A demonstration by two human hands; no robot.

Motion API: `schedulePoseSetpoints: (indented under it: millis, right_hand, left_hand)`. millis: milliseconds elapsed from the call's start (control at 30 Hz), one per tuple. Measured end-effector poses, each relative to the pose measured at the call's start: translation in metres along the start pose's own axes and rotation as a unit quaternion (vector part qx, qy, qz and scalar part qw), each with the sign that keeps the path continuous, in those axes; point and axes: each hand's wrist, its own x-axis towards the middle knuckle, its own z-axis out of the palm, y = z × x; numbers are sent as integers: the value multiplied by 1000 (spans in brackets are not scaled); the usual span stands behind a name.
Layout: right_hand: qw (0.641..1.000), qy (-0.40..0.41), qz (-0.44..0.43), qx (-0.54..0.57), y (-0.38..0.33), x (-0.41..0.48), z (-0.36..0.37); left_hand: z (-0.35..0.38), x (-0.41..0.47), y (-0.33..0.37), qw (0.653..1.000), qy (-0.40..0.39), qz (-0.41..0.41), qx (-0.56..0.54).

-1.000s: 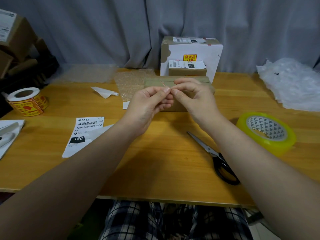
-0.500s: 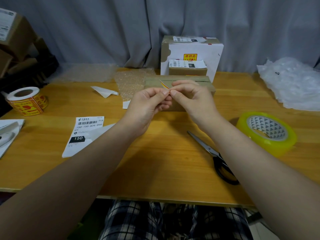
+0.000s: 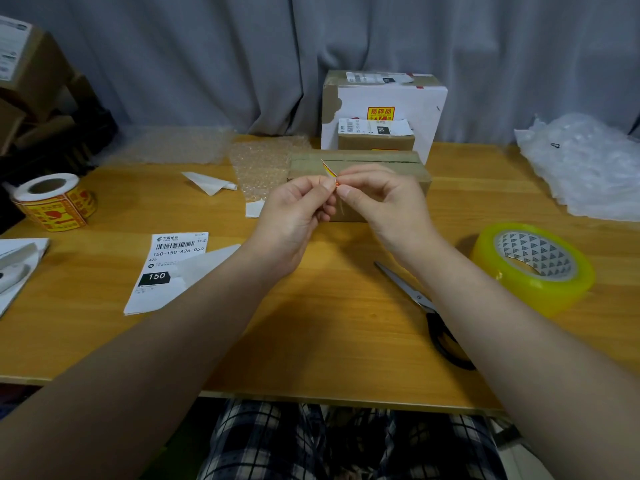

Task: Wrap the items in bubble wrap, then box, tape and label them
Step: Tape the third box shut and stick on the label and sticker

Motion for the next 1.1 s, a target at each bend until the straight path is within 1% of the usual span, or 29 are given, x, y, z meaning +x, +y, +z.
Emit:
schedulePoseSetpoints:
  millis: [100,167,233,267,300,367,433,567,700,867,1100]
  right_hand:
    - [1000,17,18,10,-6,-4,0]
    - [992,45,86,85,-11,-6,2]
    - [962,81,181,190,-13,-5,1]
    - [946,89,212,227,-14,-5,1]
    - [938,91,223,249,-15,-4,-1]
    - [935,91,216,266,-17,-4,-3]
    - [944,96,194,249,-17,-5,-5]
    - [978,79,129,147,-15,-7,-8]
    - [992,59,84,74,-14,-6,-12]
    - [998,45,48,19,-13,-8,-11]
    - [998,47,38,-9,-14,-8,-10]
  left_hand:
    - [4,-3,0,1000,-18,9,-4]
    - [7,-5,-1,999,-43,17,-7]
    - [6,-7,-3,998,-62,20,-3]
    - [5,-8,-4,997,-69,22,9]
    - [3,-8,-5,997,-72,26,34]
    - [-2,-10,-6,992,-68,38,95]
    - [-5,-12,-4,989,-65,42,125]
    - [-10,-12,7,986,-73,23,145]
    - [-11,-8,12,985,-72,-15,159]
    - [-9,-7,14,980,-92,-48,171]
    - [-6,-8,14,978,-96,-48,179]
